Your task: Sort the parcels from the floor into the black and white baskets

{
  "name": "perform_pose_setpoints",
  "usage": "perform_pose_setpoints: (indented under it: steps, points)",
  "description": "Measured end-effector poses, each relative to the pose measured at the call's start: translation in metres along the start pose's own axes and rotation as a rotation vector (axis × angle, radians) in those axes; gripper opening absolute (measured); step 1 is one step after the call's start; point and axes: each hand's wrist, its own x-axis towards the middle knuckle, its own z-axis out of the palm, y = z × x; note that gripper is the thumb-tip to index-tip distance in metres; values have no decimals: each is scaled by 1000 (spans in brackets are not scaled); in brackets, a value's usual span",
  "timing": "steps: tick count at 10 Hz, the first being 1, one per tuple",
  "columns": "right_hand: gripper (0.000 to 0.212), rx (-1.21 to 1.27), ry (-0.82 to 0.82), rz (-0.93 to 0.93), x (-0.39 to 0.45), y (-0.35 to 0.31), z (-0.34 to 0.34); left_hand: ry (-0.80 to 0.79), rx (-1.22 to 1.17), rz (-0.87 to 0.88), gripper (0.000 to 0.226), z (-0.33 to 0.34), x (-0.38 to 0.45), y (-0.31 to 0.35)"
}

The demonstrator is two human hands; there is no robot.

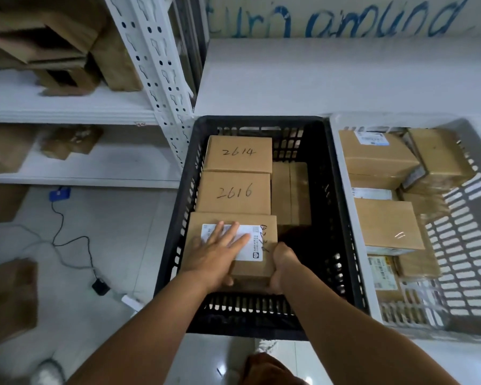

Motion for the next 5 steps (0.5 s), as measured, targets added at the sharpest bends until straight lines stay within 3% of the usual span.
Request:
perform_pose_setpoints:
  steps: [3,4,5]
  points:
    - [51,-26,32,-57,-7,3,-3,20,-34,32,104,6,-6,-3]
    - [48,47,39,-127,-27,6,-4,75,-127,67,99,3,-16,-7]
    - [49,49,51,-213,-49,10,-8,209,-367,76,83,-2,-26,-9]
